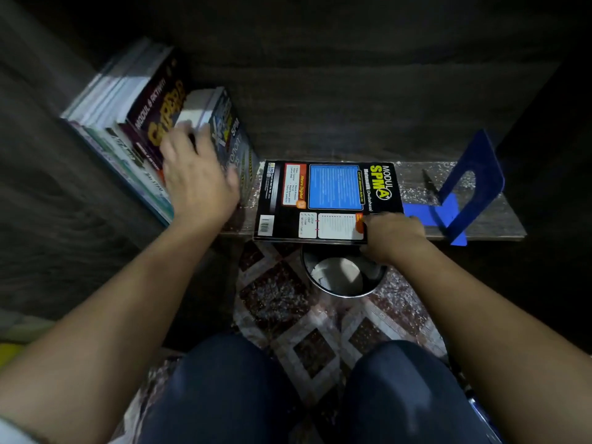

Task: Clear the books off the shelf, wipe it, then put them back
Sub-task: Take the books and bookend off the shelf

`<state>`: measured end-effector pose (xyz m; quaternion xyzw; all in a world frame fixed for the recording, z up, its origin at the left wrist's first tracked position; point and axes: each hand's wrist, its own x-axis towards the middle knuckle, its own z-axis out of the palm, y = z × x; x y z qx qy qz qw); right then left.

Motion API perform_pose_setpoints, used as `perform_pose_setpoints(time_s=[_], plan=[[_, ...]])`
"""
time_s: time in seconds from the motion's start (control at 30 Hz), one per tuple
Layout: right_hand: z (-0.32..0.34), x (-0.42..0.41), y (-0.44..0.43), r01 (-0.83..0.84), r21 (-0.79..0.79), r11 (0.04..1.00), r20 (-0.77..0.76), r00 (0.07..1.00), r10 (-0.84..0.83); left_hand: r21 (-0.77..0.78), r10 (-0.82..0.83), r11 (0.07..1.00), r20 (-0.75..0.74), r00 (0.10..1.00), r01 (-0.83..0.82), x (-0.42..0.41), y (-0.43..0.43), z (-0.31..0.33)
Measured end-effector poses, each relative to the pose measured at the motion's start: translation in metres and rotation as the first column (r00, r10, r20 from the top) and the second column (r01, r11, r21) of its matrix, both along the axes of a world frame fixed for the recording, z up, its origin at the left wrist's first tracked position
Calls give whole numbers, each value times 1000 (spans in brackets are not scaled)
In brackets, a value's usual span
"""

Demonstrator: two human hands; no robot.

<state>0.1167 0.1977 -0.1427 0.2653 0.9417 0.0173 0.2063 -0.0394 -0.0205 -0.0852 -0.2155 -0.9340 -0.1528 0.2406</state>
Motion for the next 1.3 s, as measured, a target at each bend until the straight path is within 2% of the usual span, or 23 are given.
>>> perform_pose_setpoints(time_s=[0.07, 0.13, 0.23, 0.3, 0.43, 0.5, 0.6, 0.7, 0.77, 0.83, 0.9, 0.97, 1.1, 1.2, 1.3], plan=[[3, -8, -7, 13, -31, 999, 59, 998, -11, 14, 33, 999, 59, 998, -34, -7, 0, 8], [2, -11, -11, 39, -65, 997, 110, 993, -31, -56, 71, 996, 121, 990, -65, -13, 6, 9], [1, -10, -11, 34, -99, 995, 131, 991, -21, -130, 144, 982, 49, 988, -137, -18, 15, 7], [-1, -6, -11, 20, -109, 994, 113, 994, -8, -37, 145, 989, -12, 989, -146, -21, 18, 8], [-6, 1, -12, 8, -103, 995, 89, 996, 1, 229, -32, 973, -22, 999, 37, -24, 24, -1], [-7, 2, -12, 8, -95, 995, 81, 997, 0, 380, -77, 923, 49, 996, 52, -18, 29, -8], [-6, 2, -11, -5, -92, 996, 81, 997, 12, 571, -86, 816, 273, 958, -89, -9, 35, -23], [0, 4, -8, -21, -113, 993, 94, 995, 32, 453, -20, 880, 332, 943, -141, -8, 37, -39], [10, 3, -5, -9, -136, 991, -2, 1000, 9, 367, -80, 930, 261, 962, -23, -10, 39, -42], [24, 0, -5, -29, -128, 991, -257, 966, -5, 267, -170, 956, 170, 971, 121, -11, 44, -42], [38, -9, -9, -98, -62, 993, -541, 840, 49, 138, -241, 964, 85, 967, 228, -5, 54, -40], [47, -18, -13, -132, -2, 991, -681, 726, 95, 11, -339, 941, -21, 941, 339, 8, 66, -40], [37, -21, -1, -88, 31, 996, -655, 750, 87, -108, -529, 848, -204, 824, 518, 32, 90, -47], [18, -8, 14, -76, -16, 997, -653, 756, 47, -156, -614, 786, -302, 729, 598, 41, 106, -53], [1, 8, 24, -80, -88, 993, -666, 746, 1, -202, -662, 747, -317, 679, 633, 49, 115, -64]])
